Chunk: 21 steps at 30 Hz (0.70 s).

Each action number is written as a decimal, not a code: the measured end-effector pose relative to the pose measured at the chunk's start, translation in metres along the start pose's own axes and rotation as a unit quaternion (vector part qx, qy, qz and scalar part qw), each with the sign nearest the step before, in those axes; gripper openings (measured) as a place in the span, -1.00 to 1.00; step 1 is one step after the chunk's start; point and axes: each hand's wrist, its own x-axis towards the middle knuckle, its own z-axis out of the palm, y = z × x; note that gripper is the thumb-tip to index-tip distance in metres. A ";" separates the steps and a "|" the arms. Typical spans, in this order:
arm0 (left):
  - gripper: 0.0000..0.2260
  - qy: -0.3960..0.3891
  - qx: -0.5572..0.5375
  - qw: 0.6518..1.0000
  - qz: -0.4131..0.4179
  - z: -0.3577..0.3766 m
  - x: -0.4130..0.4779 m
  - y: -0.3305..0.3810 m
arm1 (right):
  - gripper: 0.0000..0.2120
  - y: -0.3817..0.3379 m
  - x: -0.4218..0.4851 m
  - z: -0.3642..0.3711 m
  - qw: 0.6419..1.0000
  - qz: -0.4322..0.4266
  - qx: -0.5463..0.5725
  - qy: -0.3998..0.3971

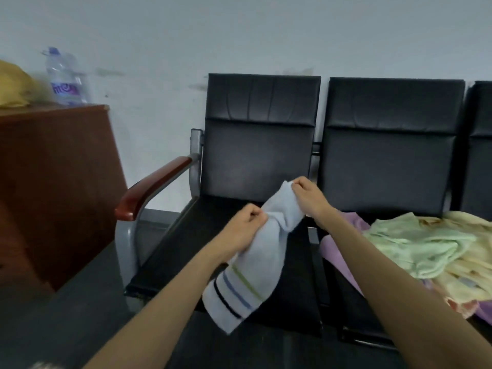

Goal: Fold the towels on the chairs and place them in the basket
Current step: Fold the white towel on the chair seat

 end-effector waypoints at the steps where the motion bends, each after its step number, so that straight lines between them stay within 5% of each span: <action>1: -0.82 -0.076 0.017 0.997 -0.028 0.014 -0.003 -0.018 | -0.87 0.018 -0.007 0.004 0.998 0.020 -0.042 -0.029; 3: -0.79 -0.149 0.077 0.983 -0.073 0.033 -0.005 -0.053 | -0.87 0.058 -0.022 0.015 0.991 0.079 -0.073 -0.074; 5: -0.75 -0.135 0.198 0.968 -0.079 0.040 -0.004 -0.086 | -0.88 0.092 -0.039 0.026 0.983 0.142 -0.081 -0.085; 10: -0.57 -0.224 0.405 0.884 -0.064 0.045 -0.014 -0.147 | -0.92 0.141 -0.075 0.048 0.966 0.192 -0.114 -0.133; 16: -0.75 -0.097 0.329 0.935 -0.093 0.032 -0.003 -0.145 | -0.70 0.140 -0.074 0.061 0.944 0.131 -0.228 -0.200; 21: -0.42 -0.012 0.349 0.920 -0.175 0.016 0.004 -0.153 | -0.69 0.152 -0.074 0.086 0.929 0.139 -0.313 -0.138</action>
